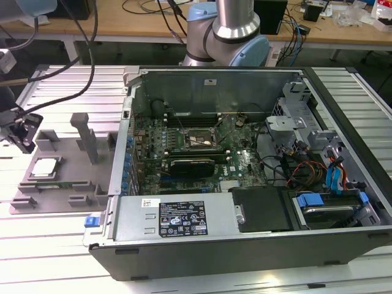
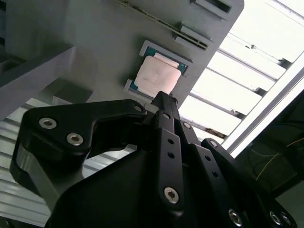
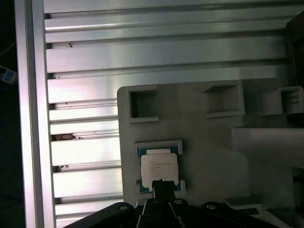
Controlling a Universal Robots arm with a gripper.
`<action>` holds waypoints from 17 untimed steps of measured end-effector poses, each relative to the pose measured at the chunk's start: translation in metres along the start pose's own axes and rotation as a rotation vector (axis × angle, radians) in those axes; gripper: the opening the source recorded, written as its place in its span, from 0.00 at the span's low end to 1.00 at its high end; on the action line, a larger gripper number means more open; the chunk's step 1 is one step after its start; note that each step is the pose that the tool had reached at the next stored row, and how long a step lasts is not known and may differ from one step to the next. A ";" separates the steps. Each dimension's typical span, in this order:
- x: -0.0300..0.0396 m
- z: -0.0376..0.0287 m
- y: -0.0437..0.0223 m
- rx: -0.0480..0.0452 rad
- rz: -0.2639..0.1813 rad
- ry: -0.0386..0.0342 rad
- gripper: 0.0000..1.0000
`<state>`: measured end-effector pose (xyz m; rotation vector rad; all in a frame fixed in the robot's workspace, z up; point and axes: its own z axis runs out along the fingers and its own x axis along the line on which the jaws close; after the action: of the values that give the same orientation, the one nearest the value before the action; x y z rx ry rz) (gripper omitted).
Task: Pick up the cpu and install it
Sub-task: 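Pick up the cpu and move it towards the insertion slot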
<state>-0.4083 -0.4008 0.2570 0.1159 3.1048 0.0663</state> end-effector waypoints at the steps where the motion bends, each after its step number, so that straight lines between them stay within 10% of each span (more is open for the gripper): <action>1: 0.0001 0.0027 -0.0016 0.0002 0.000 0.0008 0.11; 11: -0.0067 0.0360 -0.0088 0.0002 0.000 0.0045 0.11; 15: -0.0066 0.0372 -0.0088 0.0000 0.000 0.0044 0.11; 17: -0.0066 0.0372 -0.0088 0.0000 0.000 0.0045 0.29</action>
<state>-0.4010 -0.4085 0.2196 0.1163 3.1092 0.0667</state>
